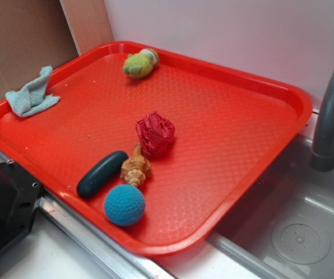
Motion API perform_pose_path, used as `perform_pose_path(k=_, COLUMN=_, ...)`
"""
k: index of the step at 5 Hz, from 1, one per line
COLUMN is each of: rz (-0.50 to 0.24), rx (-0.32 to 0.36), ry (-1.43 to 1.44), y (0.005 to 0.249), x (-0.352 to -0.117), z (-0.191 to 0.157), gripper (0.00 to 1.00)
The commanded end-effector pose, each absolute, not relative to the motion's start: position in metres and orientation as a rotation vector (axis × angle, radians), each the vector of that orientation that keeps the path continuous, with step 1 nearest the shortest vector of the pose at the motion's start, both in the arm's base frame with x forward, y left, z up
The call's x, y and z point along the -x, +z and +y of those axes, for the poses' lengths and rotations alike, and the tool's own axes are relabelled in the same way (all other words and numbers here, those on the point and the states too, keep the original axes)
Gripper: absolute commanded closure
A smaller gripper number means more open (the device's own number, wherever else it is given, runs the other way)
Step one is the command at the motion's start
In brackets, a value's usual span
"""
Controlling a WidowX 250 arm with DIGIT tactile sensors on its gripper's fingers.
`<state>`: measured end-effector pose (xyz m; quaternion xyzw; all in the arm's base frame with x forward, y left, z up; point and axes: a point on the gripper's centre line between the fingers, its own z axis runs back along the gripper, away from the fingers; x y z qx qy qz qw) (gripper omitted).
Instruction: Grab the blue cloth.
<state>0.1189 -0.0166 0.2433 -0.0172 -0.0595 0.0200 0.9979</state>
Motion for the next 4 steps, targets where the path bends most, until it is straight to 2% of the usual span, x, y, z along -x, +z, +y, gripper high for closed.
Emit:
perform_pose_path(k=1, rz=-0.119, rx=0.034, ry=0.040, y=0.243, x=-0.119, z=-0.017, gripper=0.00)
perform_pose_path(k=2, rz=0.003, rx=-0.074, ry=0.279, y=0.193, x=-0.126, z=0.033, gripper=0.00)
perform_pose_path(k=3, rz=-0.004, rx=-0.100, ry=0.530, y=0.145, x=-0.136, z=0.085, gripper=0.00)
perform_pose_path(k=4, rz=-0.064, rx=-0.153, ry=0.784, y=0.128, x=-0.137, z=0.133, gripper=0.00)
